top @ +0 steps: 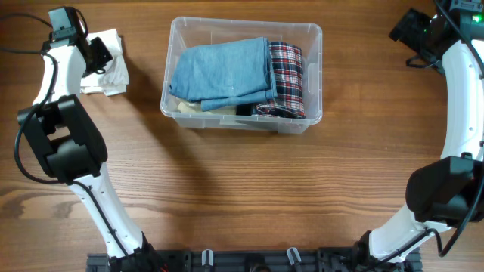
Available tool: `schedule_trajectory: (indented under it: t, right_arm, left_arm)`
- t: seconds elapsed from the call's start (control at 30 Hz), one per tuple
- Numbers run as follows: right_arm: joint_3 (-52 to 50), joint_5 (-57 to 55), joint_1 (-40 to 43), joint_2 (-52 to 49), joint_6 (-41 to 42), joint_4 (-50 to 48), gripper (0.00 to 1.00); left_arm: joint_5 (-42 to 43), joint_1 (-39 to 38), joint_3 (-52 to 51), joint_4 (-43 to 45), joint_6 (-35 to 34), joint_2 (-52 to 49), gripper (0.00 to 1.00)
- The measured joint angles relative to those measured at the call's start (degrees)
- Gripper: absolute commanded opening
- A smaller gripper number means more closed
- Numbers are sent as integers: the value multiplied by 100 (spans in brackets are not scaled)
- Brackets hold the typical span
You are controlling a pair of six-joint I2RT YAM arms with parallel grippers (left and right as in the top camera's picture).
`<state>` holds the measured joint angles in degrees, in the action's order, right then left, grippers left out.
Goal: Pack container
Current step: 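Grasp the white printed shirt with the left gripper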
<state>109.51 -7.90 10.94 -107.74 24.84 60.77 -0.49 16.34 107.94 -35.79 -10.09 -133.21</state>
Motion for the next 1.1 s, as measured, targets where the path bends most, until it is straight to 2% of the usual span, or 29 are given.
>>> schedule_trajectory:
  t: [0.37,0.6,0.8,0.97,1.03,1.07,1.1]
  right_arm:
    - [0,0,0,0,0,0,100]
    - [0,0,0,0,0,0,100]
    - [0,0,0,0,0,0,100]
    - [0,0,0,0,0,0,100]
    - [0,0,0,0,0,0,100]
    - [0,0,0,0,0,0,100]
    - [0,0,0,0,0,0,100]
  left_arm:
    - [234,-15,0,-802,-289,-9,4]
    - [1134,-280,0,-925,-422,-11,4]
    - [1360,-623,0,-828,-444,-11,4]
    - [1390,-476,0,-791,-444,-9,4]
    - [1390,-402,0,-793,-444,2,8]
    - [1392,-358,0,-793,-446,22,14]
    - [1392,-308,0,-791,-461,59,24]
